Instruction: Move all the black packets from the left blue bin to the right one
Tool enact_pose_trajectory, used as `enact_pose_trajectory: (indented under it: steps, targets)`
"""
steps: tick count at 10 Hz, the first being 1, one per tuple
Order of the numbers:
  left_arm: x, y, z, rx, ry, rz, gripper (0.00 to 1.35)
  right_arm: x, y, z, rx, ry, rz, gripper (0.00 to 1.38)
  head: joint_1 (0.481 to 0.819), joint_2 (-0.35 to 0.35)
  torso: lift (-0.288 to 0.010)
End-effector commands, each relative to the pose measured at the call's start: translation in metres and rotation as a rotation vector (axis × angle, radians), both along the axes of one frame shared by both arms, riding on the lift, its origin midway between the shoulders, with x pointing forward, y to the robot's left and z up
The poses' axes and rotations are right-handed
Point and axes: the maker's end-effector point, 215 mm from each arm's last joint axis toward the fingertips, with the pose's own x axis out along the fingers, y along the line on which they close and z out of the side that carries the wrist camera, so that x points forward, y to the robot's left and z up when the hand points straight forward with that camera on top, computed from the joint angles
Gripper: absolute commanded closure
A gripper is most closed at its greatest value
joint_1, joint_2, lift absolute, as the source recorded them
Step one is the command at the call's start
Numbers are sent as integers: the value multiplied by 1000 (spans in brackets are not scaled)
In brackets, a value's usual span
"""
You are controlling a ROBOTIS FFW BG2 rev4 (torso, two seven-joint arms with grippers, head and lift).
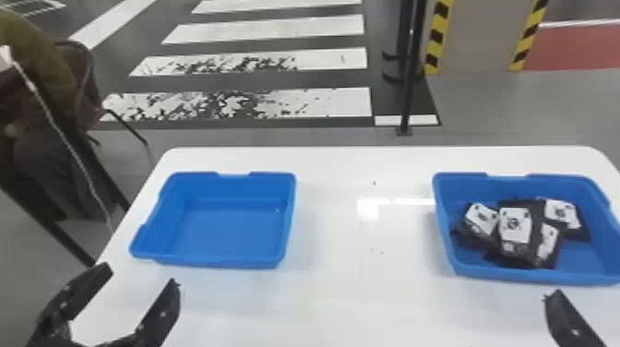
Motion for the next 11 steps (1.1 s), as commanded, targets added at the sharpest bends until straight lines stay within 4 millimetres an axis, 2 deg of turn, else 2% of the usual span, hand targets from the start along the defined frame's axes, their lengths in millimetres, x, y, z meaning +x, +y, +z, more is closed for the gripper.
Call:
enact_pose_trajectory:
  steps: [1,11]
  targets:
    - [0,1,-1,-4,3,4,140,0,0,0,2,0,0,124,695,136,-140]
    - [-4,3,-10,-12,25,10,140,-2,-1,-4,19,10,-4,124,695,139,-140]
